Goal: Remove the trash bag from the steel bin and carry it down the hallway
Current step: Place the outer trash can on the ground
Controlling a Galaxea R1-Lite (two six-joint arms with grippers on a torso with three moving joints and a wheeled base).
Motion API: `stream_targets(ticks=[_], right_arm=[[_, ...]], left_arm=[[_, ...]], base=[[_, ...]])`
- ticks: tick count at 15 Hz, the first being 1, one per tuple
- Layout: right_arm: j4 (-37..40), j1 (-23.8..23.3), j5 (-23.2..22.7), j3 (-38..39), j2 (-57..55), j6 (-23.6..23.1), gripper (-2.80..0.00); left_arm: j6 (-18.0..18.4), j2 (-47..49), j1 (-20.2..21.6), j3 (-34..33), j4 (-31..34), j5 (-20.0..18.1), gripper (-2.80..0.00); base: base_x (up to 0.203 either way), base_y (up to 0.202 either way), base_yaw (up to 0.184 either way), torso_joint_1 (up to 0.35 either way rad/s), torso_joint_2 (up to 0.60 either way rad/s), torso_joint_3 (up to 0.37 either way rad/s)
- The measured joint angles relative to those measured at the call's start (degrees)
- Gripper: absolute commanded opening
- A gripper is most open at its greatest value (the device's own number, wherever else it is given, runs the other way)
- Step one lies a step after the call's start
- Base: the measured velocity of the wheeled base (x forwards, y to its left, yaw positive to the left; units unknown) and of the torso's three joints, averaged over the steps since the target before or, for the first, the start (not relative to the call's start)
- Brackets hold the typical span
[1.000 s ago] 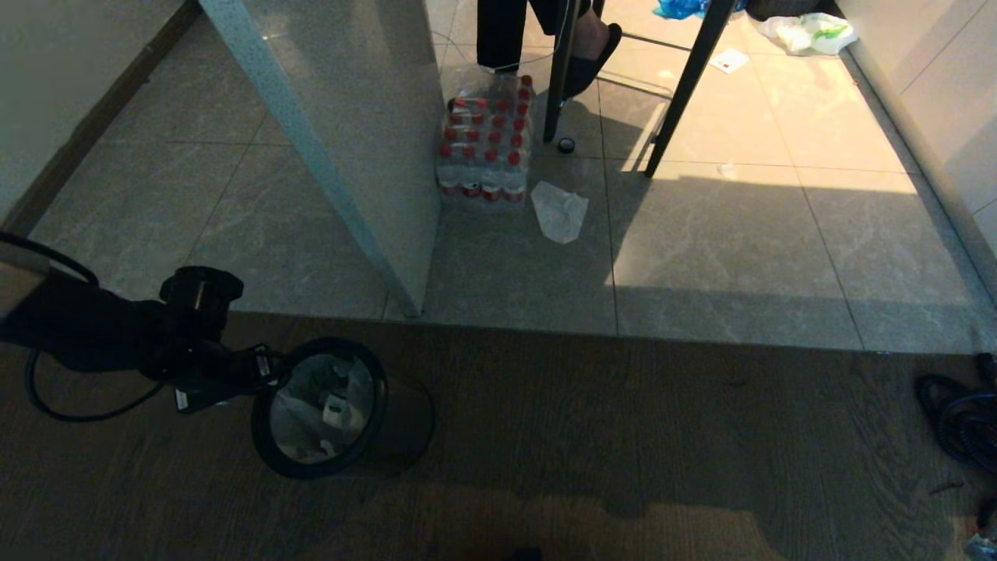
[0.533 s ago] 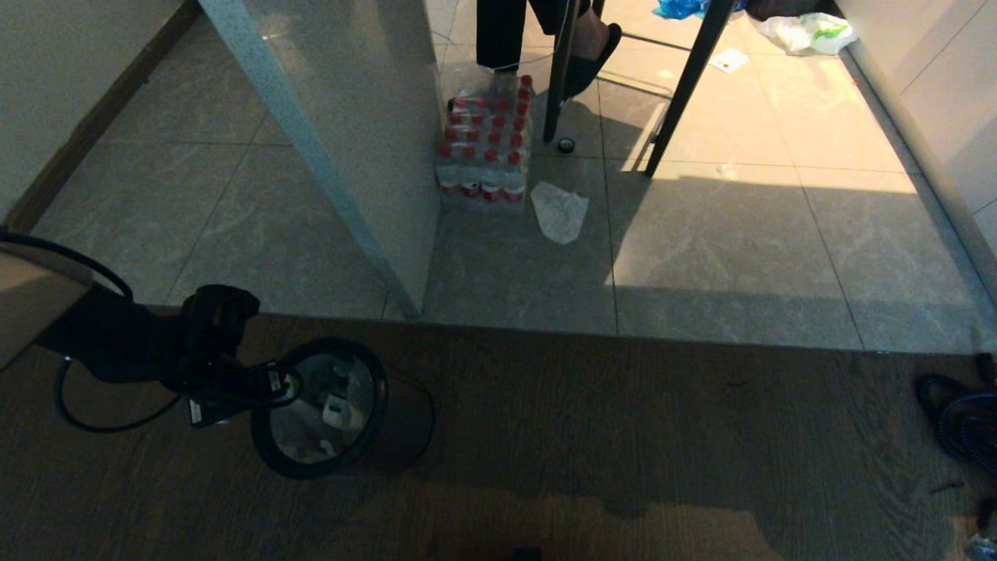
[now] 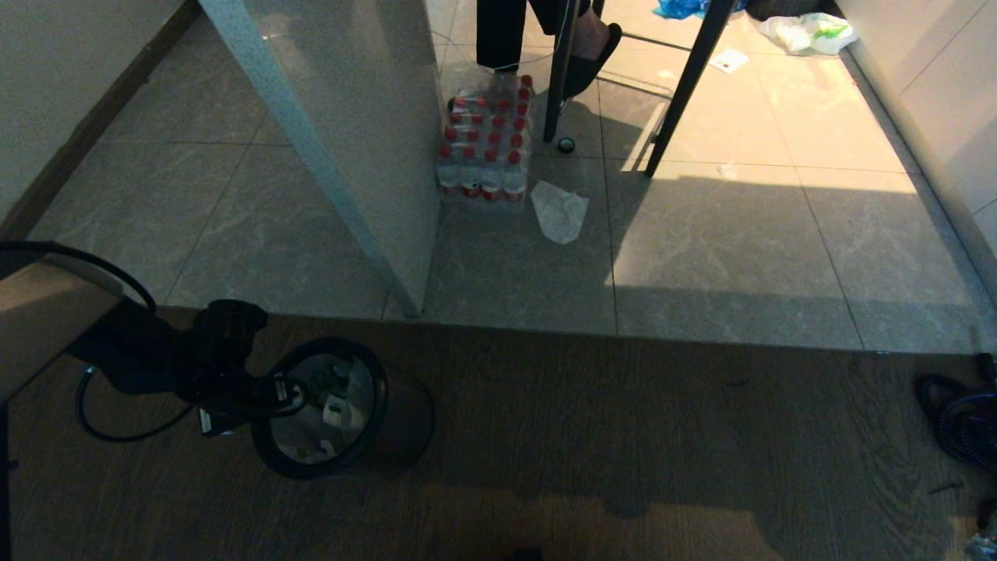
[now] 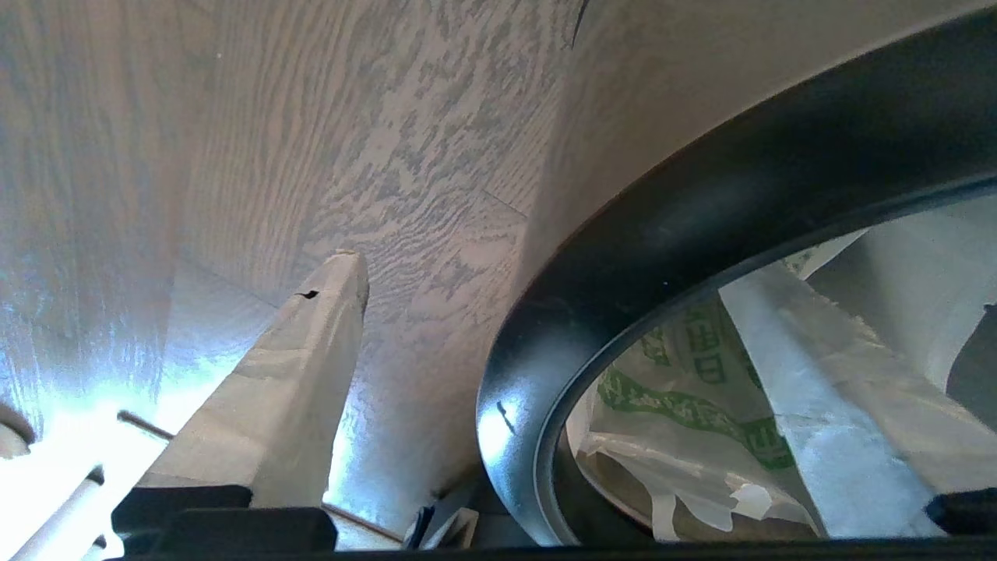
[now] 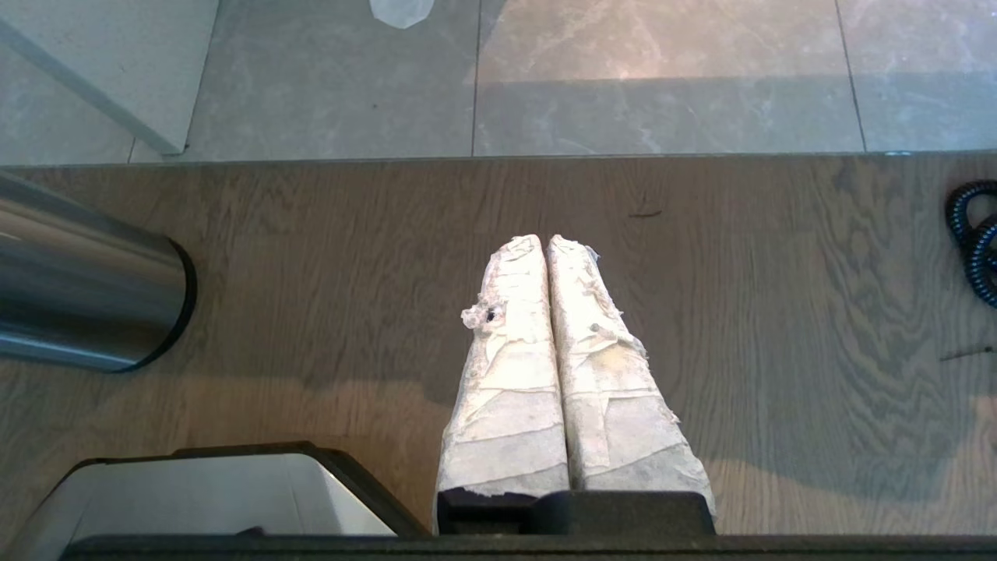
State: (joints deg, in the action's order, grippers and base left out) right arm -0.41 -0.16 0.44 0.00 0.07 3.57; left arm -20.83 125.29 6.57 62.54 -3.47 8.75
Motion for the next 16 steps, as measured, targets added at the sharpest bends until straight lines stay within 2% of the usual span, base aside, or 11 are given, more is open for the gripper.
stream_targets(ticks=[10, 16], right_arm=[[0.01, 0.02, -0.01, 0.0, 0.0, 0.01, -2.8], [0.0, 0.0, -0.01, 0.0, 0.0, 0.01, -2.8]], left_arm=[[0.0, 0.57, -0.19, -0.4, -0.66, -0.11, -2.8], [-3.57, -8.55, -0.57, -1.85, 0.53, -1.15, -2.8]], base=[[0.0, 0.0, 0.0, 0.0, 0.0, 0.0], [0.0, 0.0, 0.0, 0.0, 0.0, 0.0]])
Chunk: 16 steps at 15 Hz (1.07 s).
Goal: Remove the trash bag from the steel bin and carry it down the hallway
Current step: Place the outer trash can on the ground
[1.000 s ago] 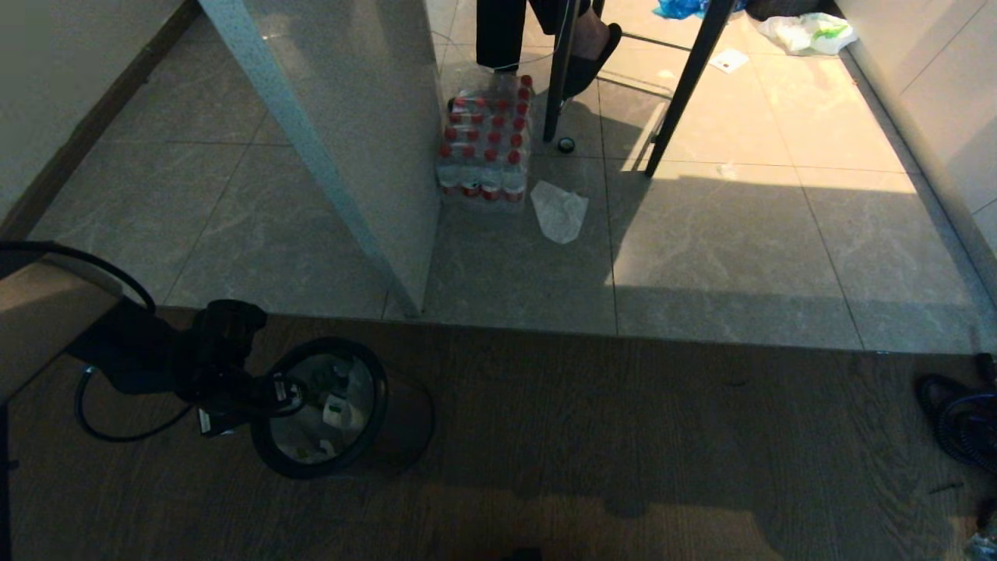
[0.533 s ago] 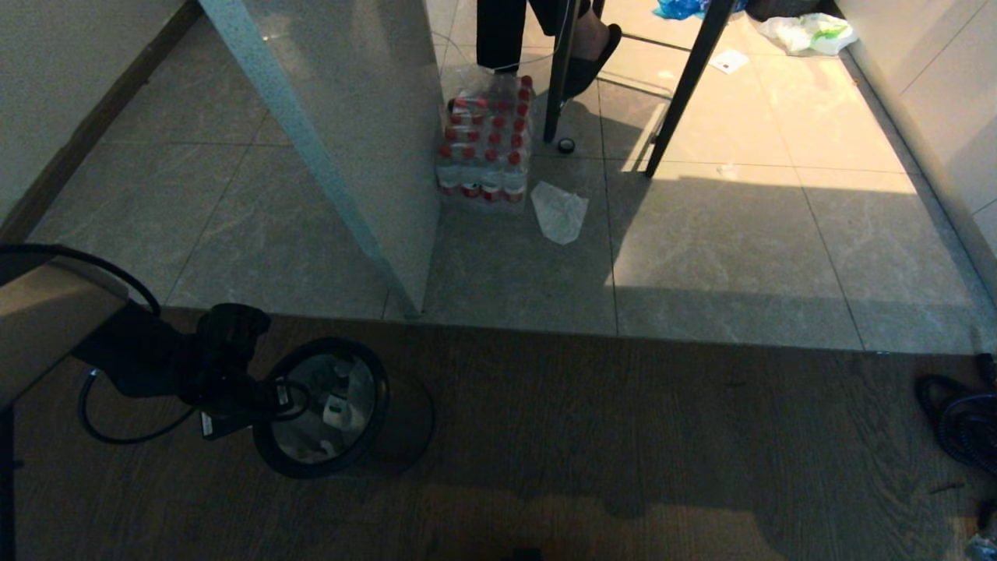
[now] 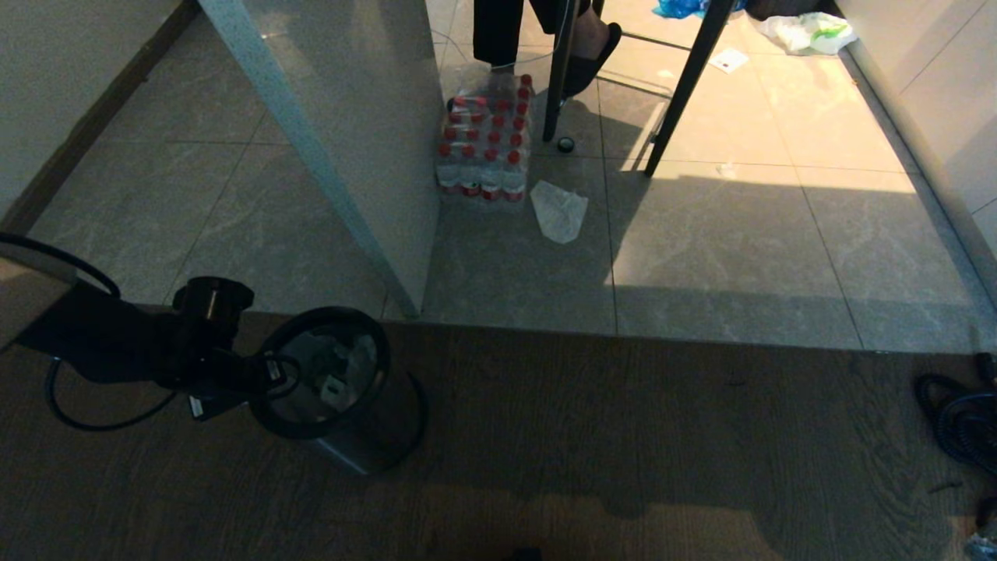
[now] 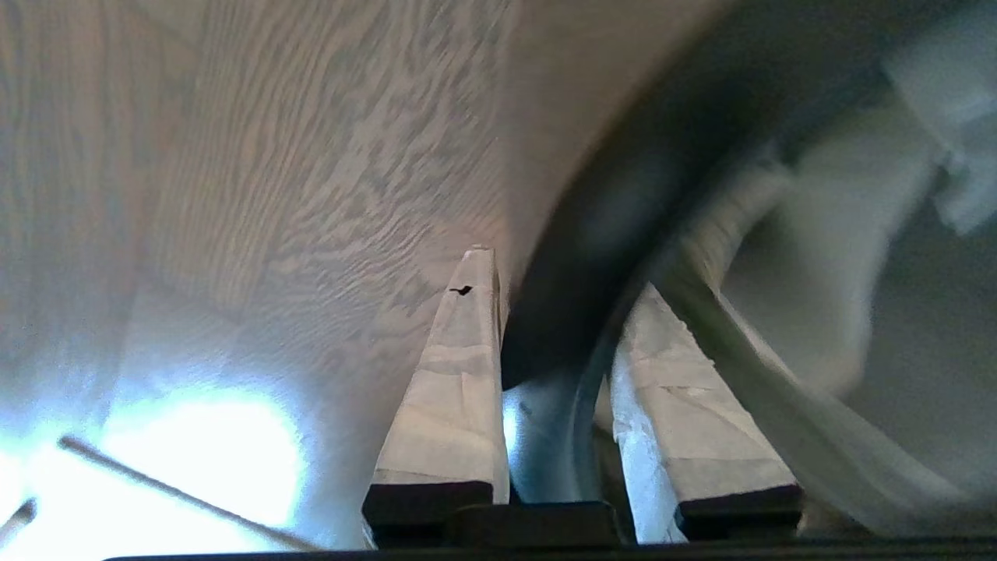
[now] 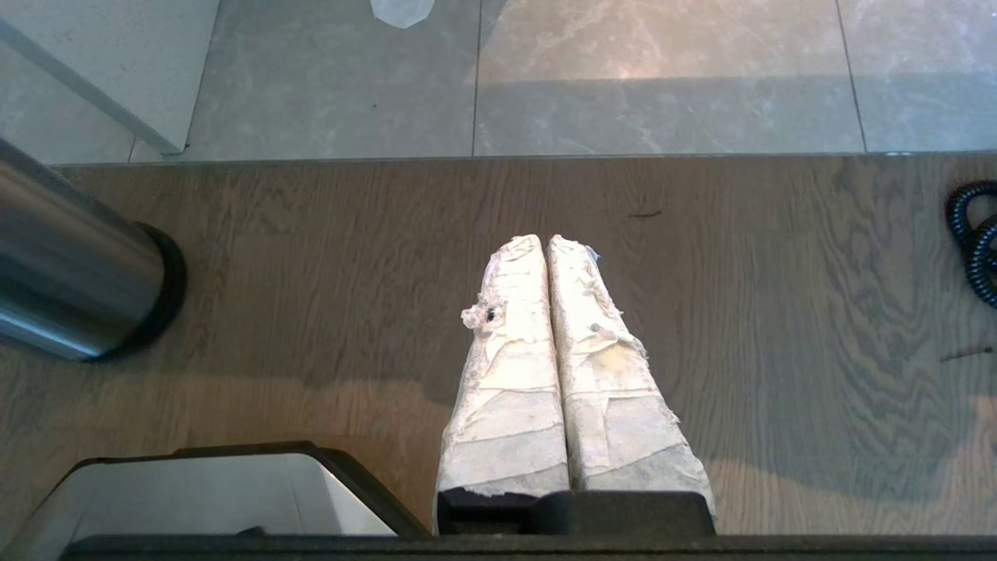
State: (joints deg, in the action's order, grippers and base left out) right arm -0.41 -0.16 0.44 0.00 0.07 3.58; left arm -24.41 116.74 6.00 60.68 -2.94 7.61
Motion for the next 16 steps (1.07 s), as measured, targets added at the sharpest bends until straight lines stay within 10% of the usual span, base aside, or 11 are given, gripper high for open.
stream_targets(ticks=[16], right_arm=[[0.0, 0.02, 0.01, 0.0, 0.0, 0.0, -2.8]], left_arm=[[-7.29, -31.75, 0.39, 6.55, 23.77, -6.83, -2.8]], base=[[0.0, 0.0, 0.0, 0.0, 0.0, 0.0]])
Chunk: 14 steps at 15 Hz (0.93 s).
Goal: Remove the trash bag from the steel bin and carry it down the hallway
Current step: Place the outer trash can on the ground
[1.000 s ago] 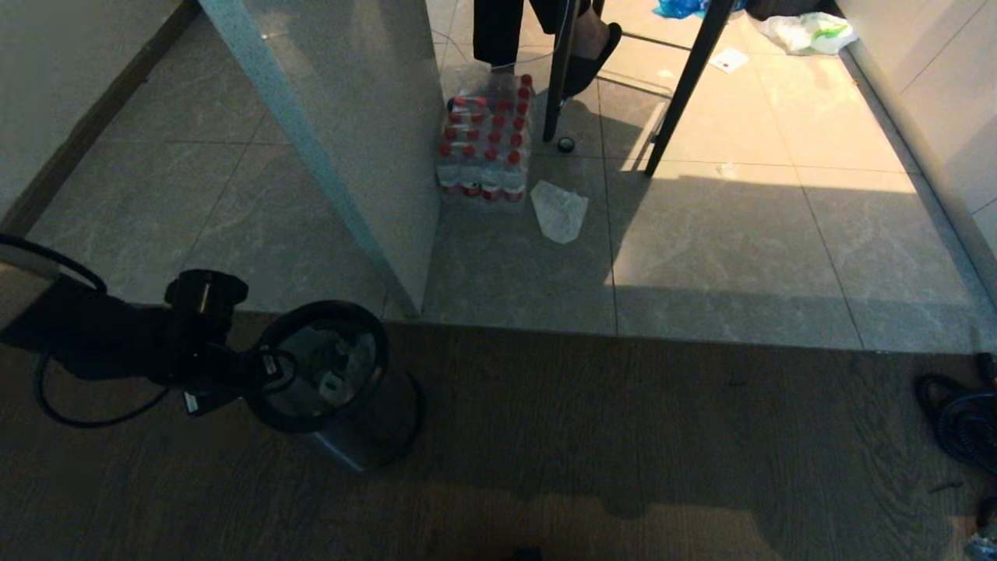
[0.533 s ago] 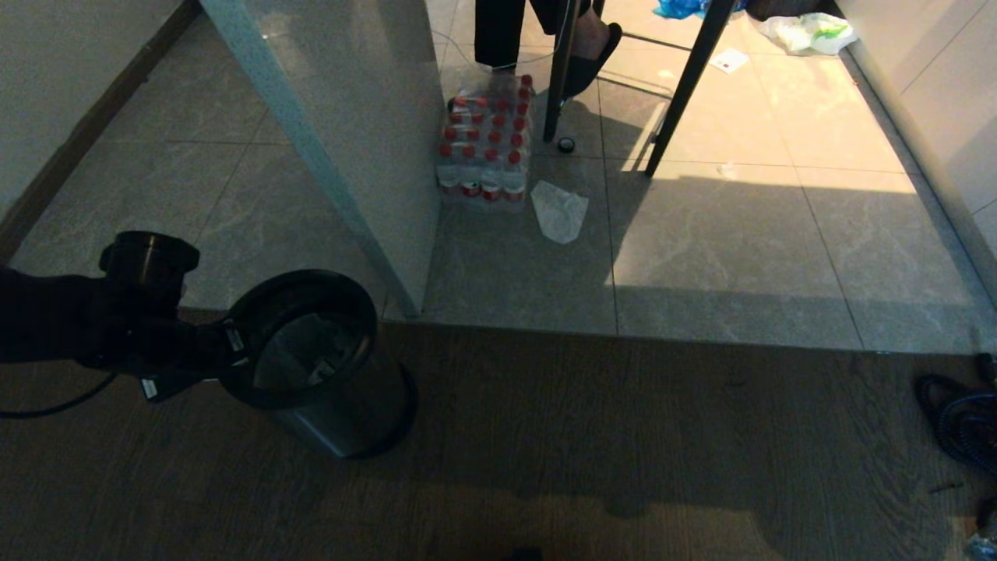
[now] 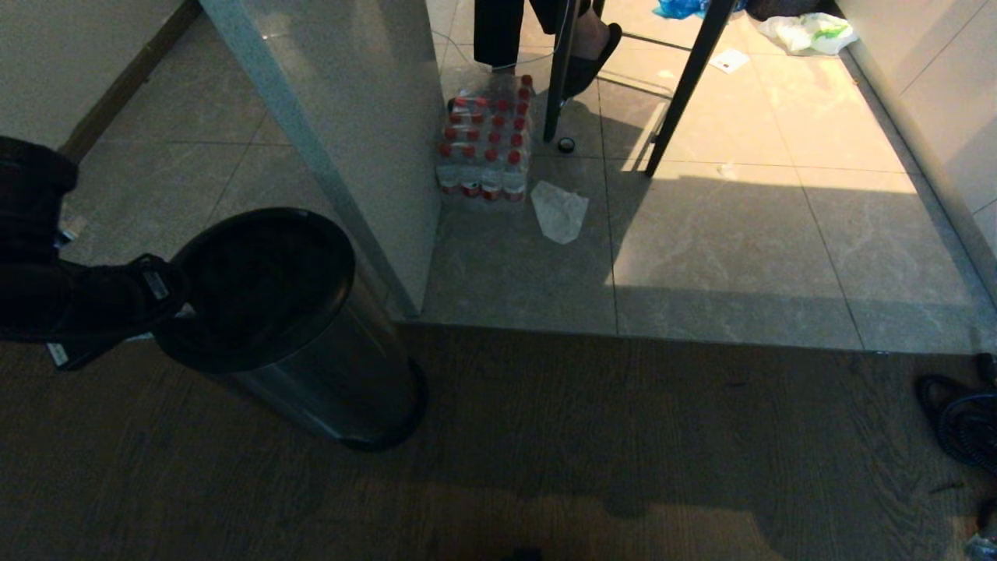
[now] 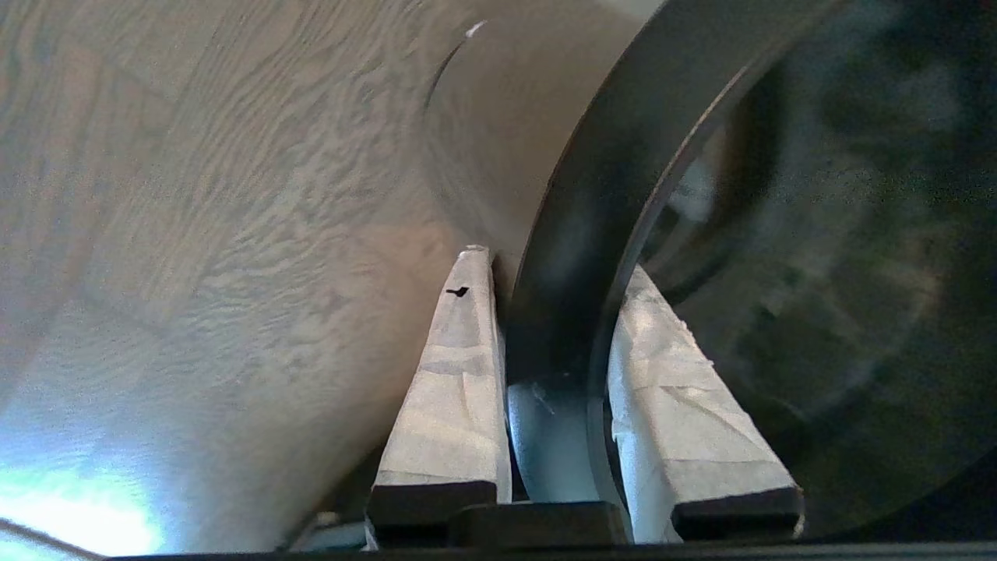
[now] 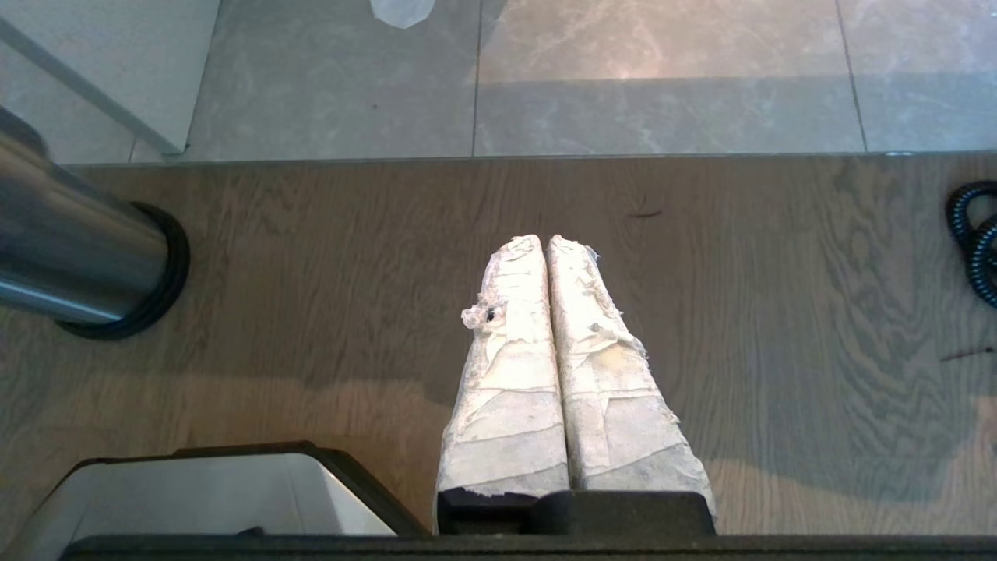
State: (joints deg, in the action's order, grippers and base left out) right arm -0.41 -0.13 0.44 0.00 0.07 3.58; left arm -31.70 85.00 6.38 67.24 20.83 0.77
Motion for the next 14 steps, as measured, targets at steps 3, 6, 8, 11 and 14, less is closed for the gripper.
stream_targets(ticks=[3, 6, 8, 11, 14], right_arm=[[0.0, 0.0, -0.01, 0.0, 0.0, 0.0, -2.8], [0.0, 0.0, 0.01, 0.0, 0.0, -0.01, -2.8], [0.0, 0.0, -0.01, 0.0, 0.0, -0.01, -2.8], [0.0, 0.0, 0.01, 0.0, 0.0, 0.0, -2.8], [-0.01, 0.0, -0.03, 0.0, 0.0, 0.0, -2.8]], left_arm=[[-0.63, -4.98, 0.5, 5.71, 6.91, -0.31, -2.8], [-0.91, -8.0, 1.9, 12.01, 13.27, -0.59, -2.8], [-0.92, -8.96, 3.3, 14.81, 16.19, -0.5, -2.8], [-1.55, -9.5, 5.13, 17.77, 17.34, -1.06, -2.8], [-1.57, -9.75, 5.84, 19.89, 19.41, -3.57, -2.8]], base=[[0.0, 0.0, 0.0, 0.0, 0.0, 0.0], [0.0, 0.0, 0.0, 0.0, 0.0, 0.0], [0.0, 0.0, 0.0, 0.0, 0.0, 0.0], [0.0, 0.0, 0.0, 0.0, 0.0, 0.0], [0.0, 0.0, 0.0, 0.0, 0.0, 0.0]])
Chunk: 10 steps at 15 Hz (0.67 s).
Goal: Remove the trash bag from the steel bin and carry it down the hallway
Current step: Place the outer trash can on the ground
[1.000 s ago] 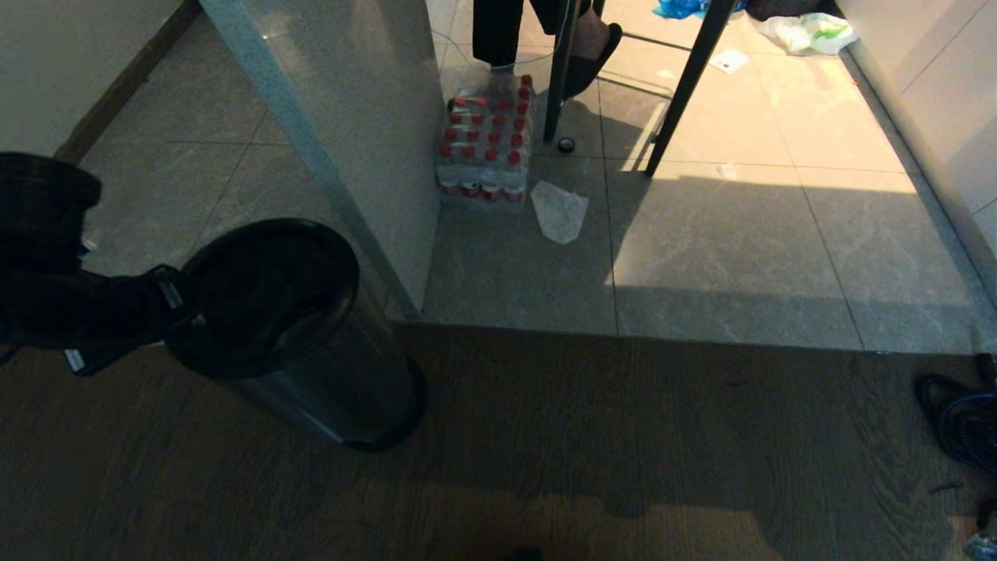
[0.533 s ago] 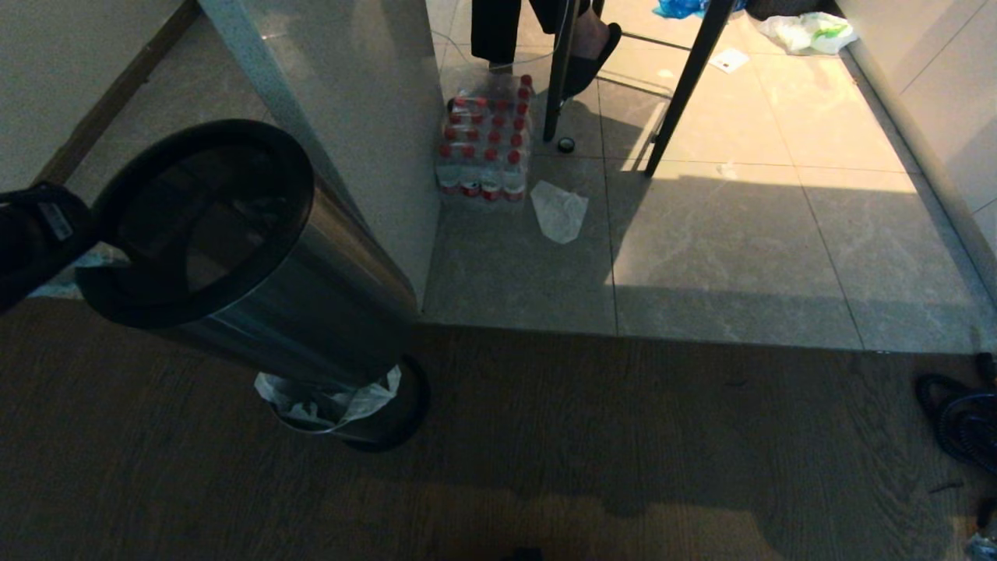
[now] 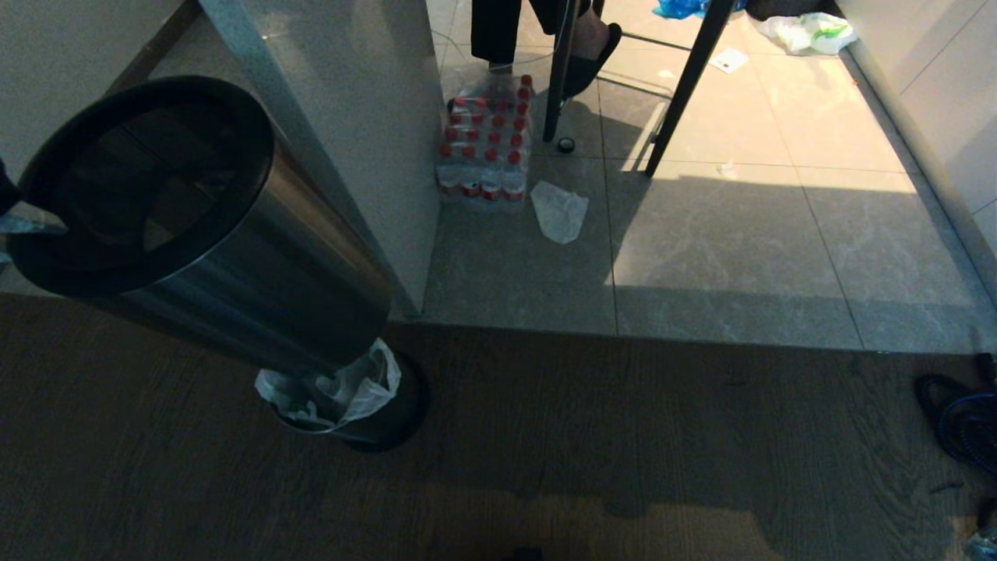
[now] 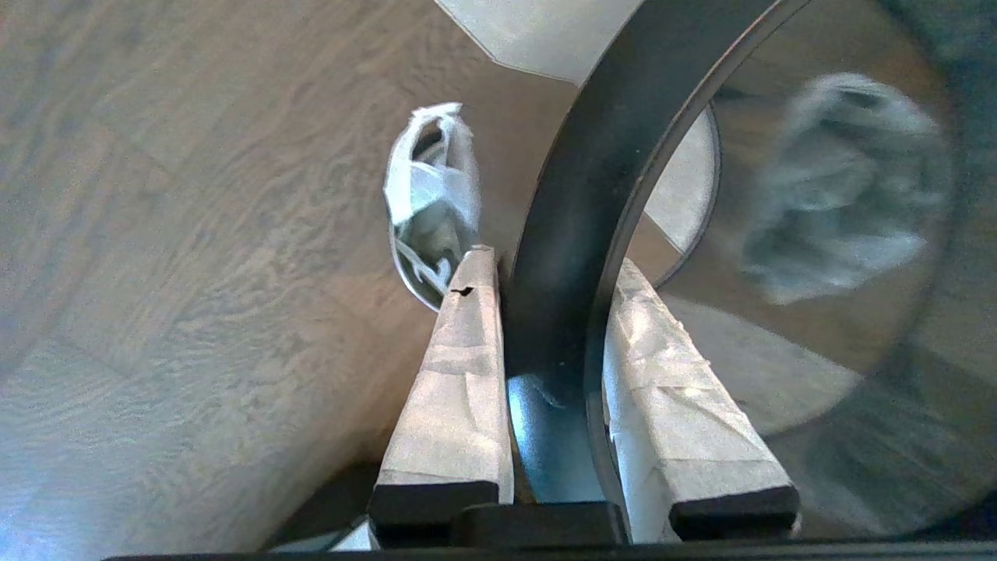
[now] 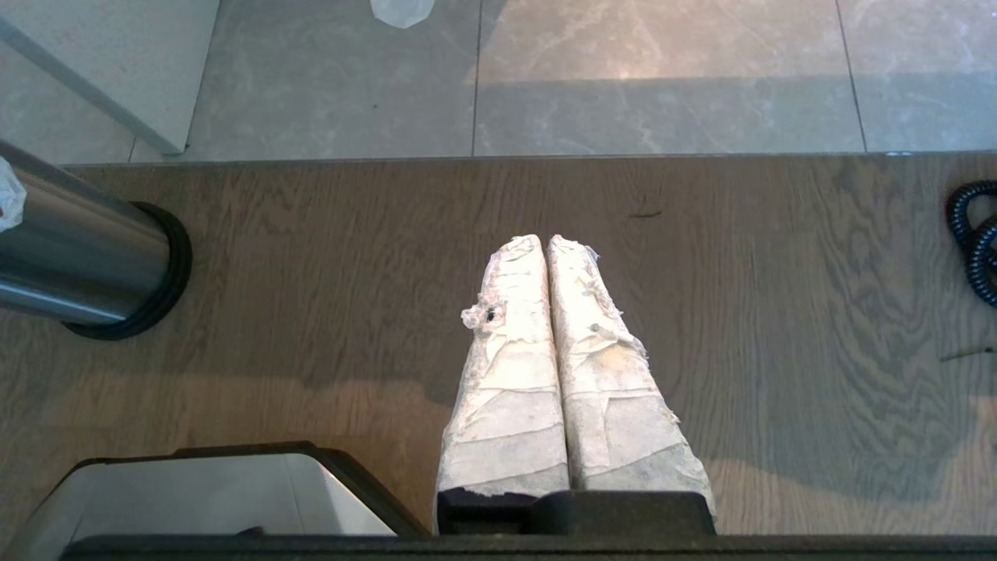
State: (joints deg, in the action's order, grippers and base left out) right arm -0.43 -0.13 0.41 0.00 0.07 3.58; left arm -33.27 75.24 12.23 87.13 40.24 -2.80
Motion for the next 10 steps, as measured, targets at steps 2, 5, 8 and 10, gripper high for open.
stream_targets(ticks=[2, 5, 8, 10], right_arm=[[0.01, 0.0, 0.02, 0.0, 0.0, 0.0, -2.8], [0.01, 0.0, 0.02, 0.0, 0.0, 0.0, -2.8], [0.01, 0.0, 0.0, 0.0, 0.0, 0.0, -2.8], [0.01, 0.0, 0.02, 0.0, 0.0, -0.01, -2.8]], left_arm=[[0.45, -0.11, -0.98, 0.46, 0.16, -1.71, -2.8], [0.64, 0.49, -6.03, 0.55, -0.42, -2.45, -2.8], [0.79, 1.92, -11.77, 0.46, -0.8, -2.23, -2.8], [1.51, 3.63, -16.3, 0.61, -2.06, -1.84, -2.8]], base=[[0.0, 0.0, 0.0, 0.0, 0.0, 0.0], [0.0, 0.0, 0.0, 0.0, 0.0, 0.0], [0.0, 0.0, 0.0, 0.0, 0.0, 0.0], [0.0, 0.0, 0.0, 0.0, 0.0, 0.0]])
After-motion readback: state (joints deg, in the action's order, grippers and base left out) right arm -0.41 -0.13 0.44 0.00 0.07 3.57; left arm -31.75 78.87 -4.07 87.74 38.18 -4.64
